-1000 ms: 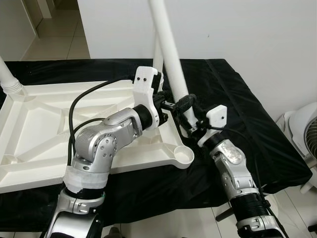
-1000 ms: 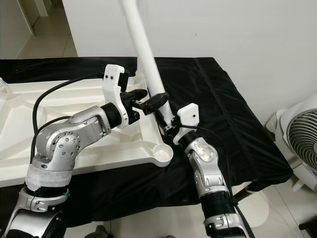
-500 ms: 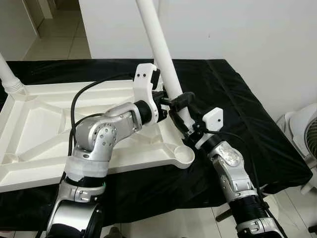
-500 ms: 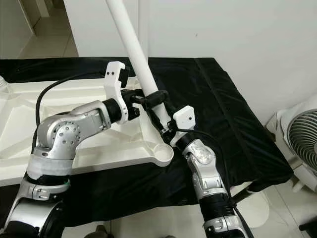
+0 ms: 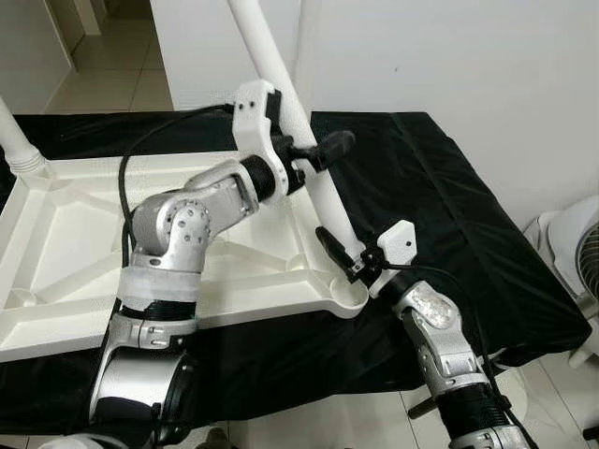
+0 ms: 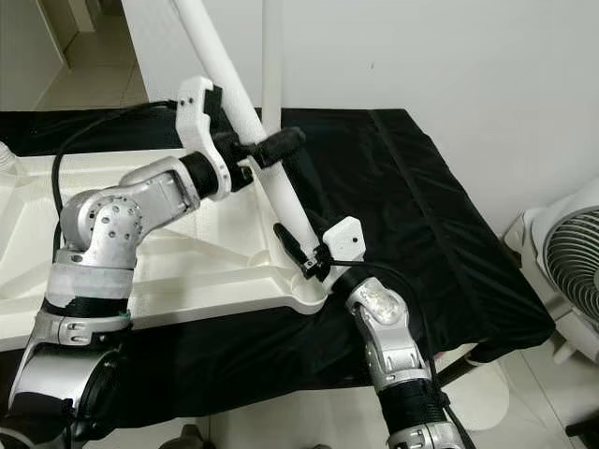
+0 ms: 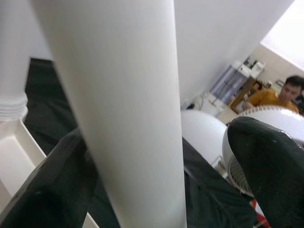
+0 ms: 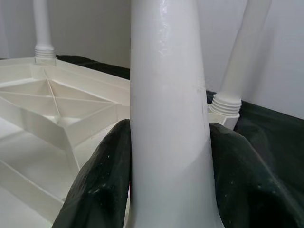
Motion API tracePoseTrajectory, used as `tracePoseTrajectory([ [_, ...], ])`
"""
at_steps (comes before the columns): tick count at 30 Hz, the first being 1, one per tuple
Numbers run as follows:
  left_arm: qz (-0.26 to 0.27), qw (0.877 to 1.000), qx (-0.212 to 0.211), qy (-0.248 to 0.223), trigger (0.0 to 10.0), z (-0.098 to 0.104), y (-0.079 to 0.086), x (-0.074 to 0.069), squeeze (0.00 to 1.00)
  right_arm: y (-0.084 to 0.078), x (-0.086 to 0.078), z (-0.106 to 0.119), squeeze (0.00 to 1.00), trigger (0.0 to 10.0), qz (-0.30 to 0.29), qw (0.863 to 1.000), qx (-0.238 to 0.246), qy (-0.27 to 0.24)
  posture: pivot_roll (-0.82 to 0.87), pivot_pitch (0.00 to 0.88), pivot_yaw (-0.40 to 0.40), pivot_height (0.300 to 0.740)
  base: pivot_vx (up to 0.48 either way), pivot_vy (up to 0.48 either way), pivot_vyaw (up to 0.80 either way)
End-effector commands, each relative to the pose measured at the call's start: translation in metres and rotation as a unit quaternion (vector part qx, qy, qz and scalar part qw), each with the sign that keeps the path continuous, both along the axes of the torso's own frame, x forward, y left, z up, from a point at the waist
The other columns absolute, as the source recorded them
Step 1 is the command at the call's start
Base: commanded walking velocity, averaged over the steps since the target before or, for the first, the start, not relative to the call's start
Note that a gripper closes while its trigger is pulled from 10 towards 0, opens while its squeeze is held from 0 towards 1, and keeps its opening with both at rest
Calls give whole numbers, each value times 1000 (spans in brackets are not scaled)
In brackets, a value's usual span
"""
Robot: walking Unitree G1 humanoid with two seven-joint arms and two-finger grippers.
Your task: Building children table
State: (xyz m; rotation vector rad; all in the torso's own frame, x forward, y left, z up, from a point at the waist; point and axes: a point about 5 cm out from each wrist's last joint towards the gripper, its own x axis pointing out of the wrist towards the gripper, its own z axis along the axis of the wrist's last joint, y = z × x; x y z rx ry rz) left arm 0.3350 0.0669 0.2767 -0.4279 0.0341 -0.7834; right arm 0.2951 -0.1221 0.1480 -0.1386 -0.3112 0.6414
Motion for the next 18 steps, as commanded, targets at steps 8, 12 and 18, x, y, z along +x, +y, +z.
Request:
tracePoseTrajectory([
  [8, -37, 999, -2, -6, 0, -2, -12, -6, 0, -5, 0, 5, 0, 10000, -7, 1000, -11, -17, 59, 0, -22, 740, 0, 0, 0],
  [12, -47, 999, -7, -21, 0, 2, -14, -7, 0, -6, 2, 7, 0, 10000, -12, 1000, -17, -20, 60, 0, -23, 740, 0, 0, 0],
  [18, -45, 999, -1, -30, 0, 4, -15, -7, 0, -7, 6, 10, 0, 10000, -23, 999, -24, -20, 63, 0, -25, 740, 0, 0, 0],
])
